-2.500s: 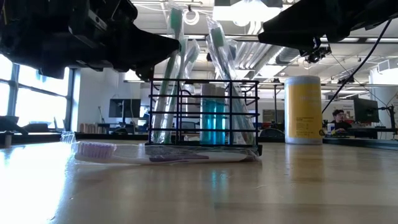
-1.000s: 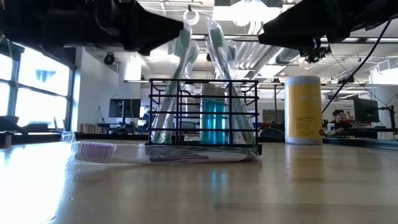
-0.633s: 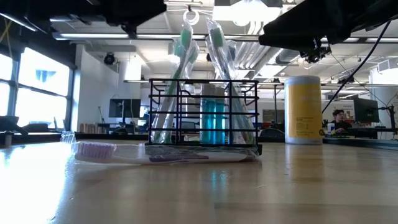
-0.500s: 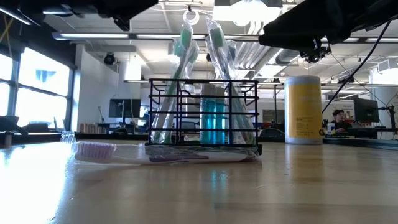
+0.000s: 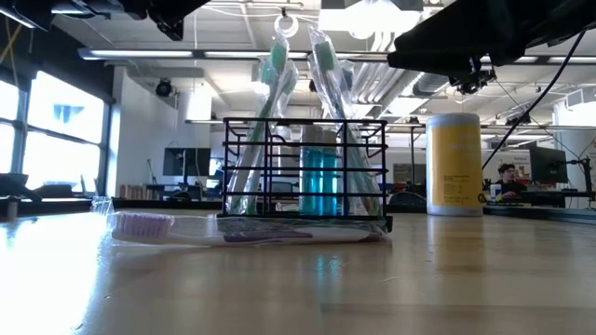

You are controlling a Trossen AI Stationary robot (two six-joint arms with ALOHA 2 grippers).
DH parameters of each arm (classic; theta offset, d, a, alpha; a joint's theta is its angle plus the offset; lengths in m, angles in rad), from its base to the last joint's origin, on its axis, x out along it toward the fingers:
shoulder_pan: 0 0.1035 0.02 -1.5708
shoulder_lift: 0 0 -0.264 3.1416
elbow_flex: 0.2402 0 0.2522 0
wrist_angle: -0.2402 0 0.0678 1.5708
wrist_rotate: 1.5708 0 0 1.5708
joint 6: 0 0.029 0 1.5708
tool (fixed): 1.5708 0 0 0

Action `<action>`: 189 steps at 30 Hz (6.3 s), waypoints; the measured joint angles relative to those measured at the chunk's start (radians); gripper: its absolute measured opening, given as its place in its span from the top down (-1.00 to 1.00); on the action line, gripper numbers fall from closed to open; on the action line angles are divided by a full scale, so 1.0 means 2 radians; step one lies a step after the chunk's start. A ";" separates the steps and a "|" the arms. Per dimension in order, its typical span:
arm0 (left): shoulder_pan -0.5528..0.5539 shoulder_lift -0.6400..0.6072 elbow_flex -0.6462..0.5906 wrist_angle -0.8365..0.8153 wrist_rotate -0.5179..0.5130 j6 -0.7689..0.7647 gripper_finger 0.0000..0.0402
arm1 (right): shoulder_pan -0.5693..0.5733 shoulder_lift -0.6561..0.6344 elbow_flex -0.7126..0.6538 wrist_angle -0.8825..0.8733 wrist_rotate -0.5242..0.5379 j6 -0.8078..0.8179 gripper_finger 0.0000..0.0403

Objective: Pick & Place toothbrushing station
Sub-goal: Put the green toothbrush into the black wire organizer

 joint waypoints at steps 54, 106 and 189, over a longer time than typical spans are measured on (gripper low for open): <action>-0.030 0.084 0.000 -0.035 0.034 -0.059 -0.48 | -0.184 -0.210 0.138 -0.322 0.050 -0.121 0.29; -0.030 0.119 0.000 -0.028 0.035 -0.144 -0.48 | -0.590 0.129 0.192 -0.347 -0.364 -0.162 0.29; -0.029 0.161 0.000 -0.002 0.035 -0.144 -0.48 | -0.573 0.201 0.216 -0.392 -0.212 -0.189 0.93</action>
